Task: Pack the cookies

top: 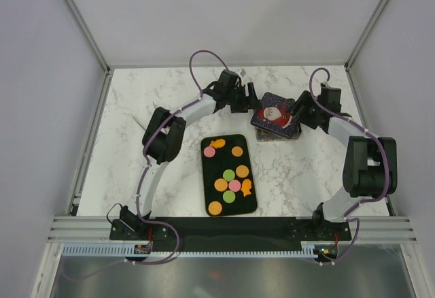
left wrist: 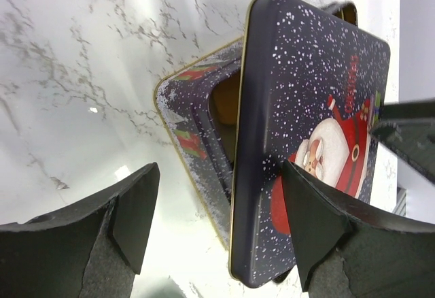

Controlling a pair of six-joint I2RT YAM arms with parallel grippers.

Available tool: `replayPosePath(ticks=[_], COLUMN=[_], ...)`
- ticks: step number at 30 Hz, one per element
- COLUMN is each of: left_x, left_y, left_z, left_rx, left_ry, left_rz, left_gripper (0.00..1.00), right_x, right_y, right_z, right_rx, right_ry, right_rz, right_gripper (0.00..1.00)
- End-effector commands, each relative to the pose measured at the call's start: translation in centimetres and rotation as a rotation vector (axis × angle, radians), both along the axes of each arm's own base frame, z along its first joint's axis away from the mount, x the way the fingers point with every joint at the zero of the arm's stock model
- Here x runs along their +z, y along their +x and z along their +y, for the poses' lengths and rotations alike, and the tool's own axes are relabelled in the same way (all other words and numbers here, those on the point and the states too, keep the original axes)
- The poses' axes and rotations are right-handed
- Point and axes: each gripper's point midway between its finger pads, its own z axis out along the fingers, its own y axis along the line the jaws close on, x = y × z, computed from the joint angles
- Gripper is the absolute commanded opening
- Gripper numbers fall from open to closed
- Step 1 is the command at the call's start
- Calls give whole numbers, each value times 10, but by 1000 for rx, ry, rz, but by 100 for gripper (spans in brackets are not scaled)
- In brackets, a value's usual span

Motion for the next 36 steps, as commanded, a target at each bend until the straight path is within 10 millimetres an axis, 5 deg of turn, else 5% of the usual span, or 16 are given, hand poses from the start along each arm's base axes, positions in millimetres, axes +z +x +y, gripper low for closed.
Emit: replayPosePath(ticks=[1, 13, 23, 36], left_x=[-30, -32, -31, -14], left_y=[5, 14, 10, 3], left_z=[16, 26, 37, 52], left_rx=[71, 107, 107, 110], left_ry=[95, 120, 160, 194], left_rz=[52, 52, 35, -11], left_gripper=[79, 79, 78, 75], right_x=[14, 6, -5, -1], right_y=[-5, -18, -9, 10], right_z=[26, 67, 44, 40], right_rx=[1, -38, -49, -10], right_ry=[76, 169, -19, -101], right_rz=[-36, -56, -11, 17], right_gripper=[80, 80, 78, 76])
